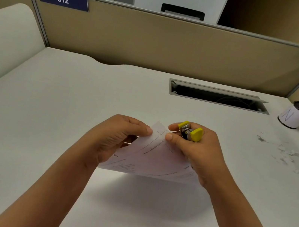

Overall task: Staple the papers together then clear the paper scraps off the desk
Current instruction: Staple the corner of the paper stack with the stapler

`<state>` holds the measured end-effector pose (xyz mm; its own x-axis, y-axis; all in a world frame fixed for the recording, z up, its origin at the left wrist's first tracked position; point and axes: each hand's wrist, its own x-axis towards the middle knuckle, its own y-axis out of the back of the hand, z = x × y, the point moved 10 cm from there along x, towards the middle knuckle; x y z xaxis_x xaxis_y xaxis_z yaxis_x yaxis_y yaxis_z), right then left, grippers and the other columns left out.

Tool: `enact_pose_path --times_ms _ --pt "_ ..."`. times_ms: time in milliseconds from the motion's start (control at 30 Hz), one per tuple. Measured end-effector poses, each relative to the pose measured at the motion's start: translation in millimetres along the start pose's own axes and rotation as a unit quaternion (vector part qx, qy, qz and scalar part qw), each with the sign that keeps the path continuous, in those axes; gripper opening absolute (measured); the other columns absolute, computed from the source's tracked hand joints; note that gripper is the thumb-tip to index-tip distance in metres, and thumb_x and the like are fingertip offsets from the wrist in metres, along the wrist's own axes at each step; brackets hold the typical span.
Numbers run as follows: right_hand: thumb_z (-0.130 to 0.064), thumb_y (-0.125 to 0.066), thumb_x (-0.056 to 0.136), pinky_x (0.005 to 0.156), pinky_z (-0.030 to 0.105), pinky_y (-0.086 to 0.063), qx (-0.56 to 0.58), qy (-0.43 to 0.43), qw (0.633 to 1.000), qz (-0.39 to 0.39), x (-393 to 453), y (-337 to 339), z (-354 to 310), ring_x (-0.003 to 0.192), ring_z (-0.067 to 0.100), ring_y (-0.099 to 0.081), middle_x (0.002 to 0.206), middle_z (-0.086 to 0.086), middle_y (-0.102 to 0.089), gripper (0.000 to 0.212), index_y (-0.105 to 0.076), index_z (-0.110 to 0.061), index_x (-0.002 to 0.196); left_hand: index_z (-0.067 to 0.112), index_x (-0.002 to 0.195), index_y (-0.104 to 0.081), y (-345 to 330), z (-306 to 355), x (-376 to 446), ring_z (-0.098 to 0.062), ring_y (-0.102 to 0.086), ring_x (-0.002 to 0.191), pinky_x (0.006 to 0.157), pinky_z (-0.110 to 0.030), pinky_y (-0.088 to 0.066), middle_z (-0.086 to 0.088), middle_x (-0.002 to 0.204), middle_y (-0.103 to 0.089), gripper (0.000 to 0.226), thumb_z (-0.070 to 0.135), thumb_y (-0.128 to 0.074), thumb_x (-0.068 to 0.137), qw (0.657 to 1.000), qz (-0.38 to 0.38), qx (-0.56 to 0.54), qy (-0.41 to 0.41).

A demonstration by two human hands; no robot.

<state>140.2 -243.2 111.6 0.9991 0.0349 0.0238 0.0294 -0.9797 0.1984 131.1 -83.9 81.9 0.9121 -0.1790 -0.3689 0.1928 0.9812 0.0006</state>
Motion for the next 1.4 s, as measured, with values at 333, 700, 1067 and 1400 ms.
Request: enact_pose_path --times_ms 333,700,1067,1400 --pt "-0.019 -0.079 0.069 0.059 0.006 -0.048 -0.051 0.045 0.998 0.006 -8.0 -0.6 -25.4 0.063 -0.01 -0.06 0.063 -0.018 -0.065 0.019 -0.065 -0.032 0.071 0.005 0.089 -0.071 -5.7 2.2 -6.3 -0.018 -0.062 0.072 0.074 -0.03 -0.045 -0.005 0.075 -0.07 0.016 0.013 -0.059 0.082 0.999 -0.031 -0.032 -0.007" --pt "-0.021 -0.077 0.072 0.061 0.013 -0.049 -0.069 0.053 0.996 0.021 -4.7 -3.6 -27.0 0.064 0.0 -0.058 0.067 -0.012 -0.063 0.016 -0.063 -0.03 0.07 0.01 0.084 -0.074 -2.3 2.8 -2.7 -0.019 -0.064 0.077 0.08 -0.034 -0.047 -0.007 0.081 -0.072 0.013 0.015 -0.063 0.081 0.999 -0.005 -0.028 -0.016" --pt "-0.021 -0.075 0.075 0.063 0.012 -0.048 -0.073 0.021 0.997 -0.022 -3.0 -0.1 -7.2 0.067 -0.006 -0.061 0.066 -0.019 -0.067 0.018 -0.066 -0.035 0.082 0.008 0.082 -0.073 3.6 -1.3 5.1 -0.02 -0.061 0.07 0.076 -0.034 -0.045 -0.007 0.073 -0.07 0.012 0.01 -0.061 0.082 0.998 0.016 -0.057 -0.001" --pt "-0.027 -0.076 0.074 0.057 0.026 -0.036 -0.236 -0.01 0.972 -0.015 6.6 30.5 25.7 0.061 0.015 -0.048 0.062 -0.001 -0.057 0.02 -0.064 -0.011 0.072 0.009 0.086 -0.071 30.9 7.4 13.1 -0.023 -0.06 0.078 0.071 -0.031 -0.047 -0.006 0.08 -0.069 0.013 0.015 -0.06 0.084 0.995 0.071 -0.059 -0.026"
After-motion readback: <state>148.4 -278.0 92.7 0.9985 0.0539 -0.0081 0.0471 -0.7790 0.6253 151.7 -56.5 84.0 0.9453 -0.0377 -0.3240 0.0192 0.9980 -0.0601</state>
